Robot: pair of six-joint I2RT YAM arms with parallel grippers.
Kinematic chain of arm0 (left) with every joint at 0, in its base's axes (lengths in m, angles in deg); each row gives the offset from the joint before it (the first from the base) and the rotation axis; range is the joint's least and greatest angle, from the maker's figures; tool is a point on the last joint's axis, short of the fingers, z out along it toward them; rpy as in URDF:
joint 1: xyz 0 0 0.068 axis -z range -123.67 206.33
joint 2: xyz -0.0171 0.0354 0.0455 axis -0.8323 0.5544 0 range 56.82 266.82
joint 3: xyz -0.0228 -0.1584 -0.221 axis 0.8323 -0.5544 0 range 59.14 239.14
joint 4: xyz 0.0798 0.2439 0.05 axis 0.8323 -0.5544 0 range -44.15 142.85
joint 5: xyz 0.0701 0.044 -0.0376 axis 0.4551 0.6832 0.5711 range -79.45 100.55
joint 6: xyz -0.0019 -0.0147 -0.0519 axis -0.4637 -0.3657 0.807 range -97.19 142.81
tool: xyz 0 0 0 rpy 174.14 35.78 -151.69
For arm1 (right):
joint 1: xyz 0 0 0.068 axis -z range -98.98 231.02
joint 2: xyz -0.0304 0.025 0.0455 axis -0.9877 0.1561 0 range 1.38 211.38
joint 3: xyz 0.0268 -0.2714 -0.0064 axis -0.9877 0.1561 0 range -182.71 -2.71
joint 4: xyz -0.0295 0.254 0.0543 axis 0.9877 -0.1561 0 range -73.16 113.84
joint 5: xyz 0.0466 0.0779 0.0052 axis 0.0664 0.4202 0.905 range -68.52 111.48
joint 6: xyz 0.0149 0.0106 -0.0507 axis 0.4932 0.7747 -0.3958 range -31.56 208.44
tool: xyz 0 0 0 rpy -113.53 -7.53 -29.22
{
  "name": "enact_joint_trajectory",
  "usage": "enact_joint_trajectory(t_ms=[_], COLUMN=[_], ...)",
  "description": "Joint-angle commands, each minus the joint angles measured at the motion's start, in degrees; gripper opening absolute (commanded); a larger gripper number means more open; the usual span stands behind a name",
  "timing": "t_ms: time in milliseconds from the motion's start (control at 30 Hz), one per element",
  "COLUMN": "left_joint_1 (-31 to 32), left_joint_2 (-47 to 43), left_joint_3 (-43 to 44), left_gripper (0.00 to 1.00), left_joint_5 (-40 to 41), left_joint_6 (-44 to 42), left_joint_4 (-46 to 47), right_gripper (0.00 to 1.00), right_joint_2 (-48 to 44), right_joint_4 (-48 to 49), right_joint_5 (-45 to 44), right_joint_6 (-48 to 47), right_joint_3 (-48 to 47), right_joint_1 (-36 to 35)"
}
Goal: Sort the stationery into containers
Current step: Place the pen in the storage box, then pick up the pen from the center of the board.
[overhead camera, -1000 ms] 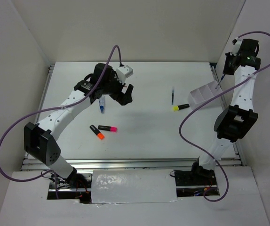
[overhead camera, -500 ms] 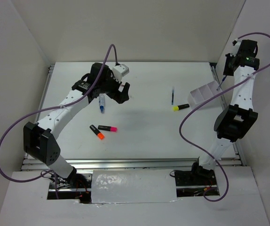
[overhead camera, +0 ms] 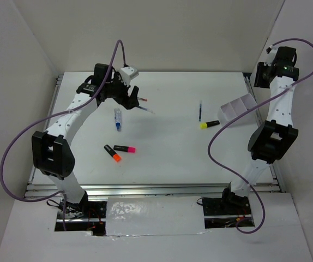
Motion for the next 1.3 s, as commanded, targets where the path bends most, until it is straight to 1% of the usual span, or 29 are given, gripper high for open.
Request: enact_joint_trajectory(t_ms=[0, 33, 67, 133, 167, 233, 267, 333, 367, 467, 533, 567, 700, 767, 800, 833, 900, 933, 1267], left_joint_1=[0.25, 0.42, 0.60, 1.21, 1.47, 1.74, 1.74, 1.92, 2.00, 1.92, 2.00, 1.92, 1.92, 2.00, 2.09, 2.09, 2.01, 2.09, 1.83], left_joint_2=[-0.69, -1.83, -2.36, -3.77, -3.86, -3.95, -4.12, -4.56, -4.83, -6.23, -7.02, -7.46, -8.34, -8.35, -8.17, -8.00, -7.91, -7.91, -7.38], left_joint_3=[-0.96, -2.11, -4.55, -5.98, -6.68, -6.60, -6.60, -6.69, -6.78, -7.74, -8.71, -8.97, -11.16, -11.52, -11.78, -11.87, -11.87, -11.87, -12.67], left_gripper=[0.91, 0.91, 0.91, 0.92, 0.92, 0.92, 0.92, 0.92, 0.92, 0.92, 0.92, 0.92, 0.92, 0.92, 0.92, 0.92, 0.93, 0.93, 0.95], left_joint_5=[-3.77, -3.51, -3.07, -1.85, -1.40, -0.61, -0.61, 0.09, 0.27, 0.97, 1.32, 1.33, 1.15, 0.98, 0.98, 0.80, 1.15, 1.24, 1.50], left_joint_6=[0.84, 1.20, 2.24, 3.13, 3.66, 4.10, 4.36, 4.80, 4.80, 4.80, 4.98, 5.07, 6.29, 6.65, 6.91, 7.00, 7.00, 7.00, 7.09], left_joint_4=[2.48, 3.63, 4.86, 6.89, 6.90, 5.85, 5.49, 4.44, 4.26, 3.56, 3.38, 3.64, 4.70, 5.14, 5.31, 5.31, 5.23, 5.14, 5.14], right_gripper=[0.44, 0.43, 0.42, 0.41, 0.41, 0.40, 0.40, 0.38, 0.36, 0.31, 0.30, 0.29, 0.31, 0.34, 0.38, 0.44, 0.48, 0.49, 0.45], right_joint_2=[-4.58, -7.12, -8.53, -11.78, -12.41, -11.98, -11.19, -6.89, -5.14, 3.55, 6.12, 8.83, 14.47, 16.31, 16.85, 17.90, 18.87, 19.40, 25.46], right_joint_4=[0.53, 0.80, 1.93, 2.99, 3.87, 4.31, 3.71, 1.61, 0.63, -1.75, -2.18, -2.45, -4.21, -3.42, -3.24, -3.07, -2.54, -2.45, -1.05], right_joint_5=[5.17, 6.05, 6.50, 7.37, 7.55, 7.73, 7.82, 8.69, 8.96, 8.26, 7.30, 7.03, 6.59, 5.80, 5.88, 5.45, 4.92, 4.92, 2.28], right_joint_6=[-1.54, -2.06, -2.16, -1.72, -0.67, 0.65, 2.31, 4.86, 5.74, 6.98, 7.07, 6.98, 6.20, 5.76, 5.49, 5.66, 6.01, 6.02, 6.45], right_joint_3=[1.91, 3.24, 4.73, 9.13, 10.19, 11.87, 11.69, 9.33, 6.62, 2.66, 0.89, 0.01, -4.65, -5.44, -5.62, -6.23, -6.50, -6.85, -9.49], right_joint_1=[-2.70, -3.93, -6.64, -10.08, -13.31, -16.49, -18.95, -20.81, -22.47, -24.50, -25.03, -25.21, -25.39, -25.56, -25.56, -25.56, -25.39, -25.30, -24.60])
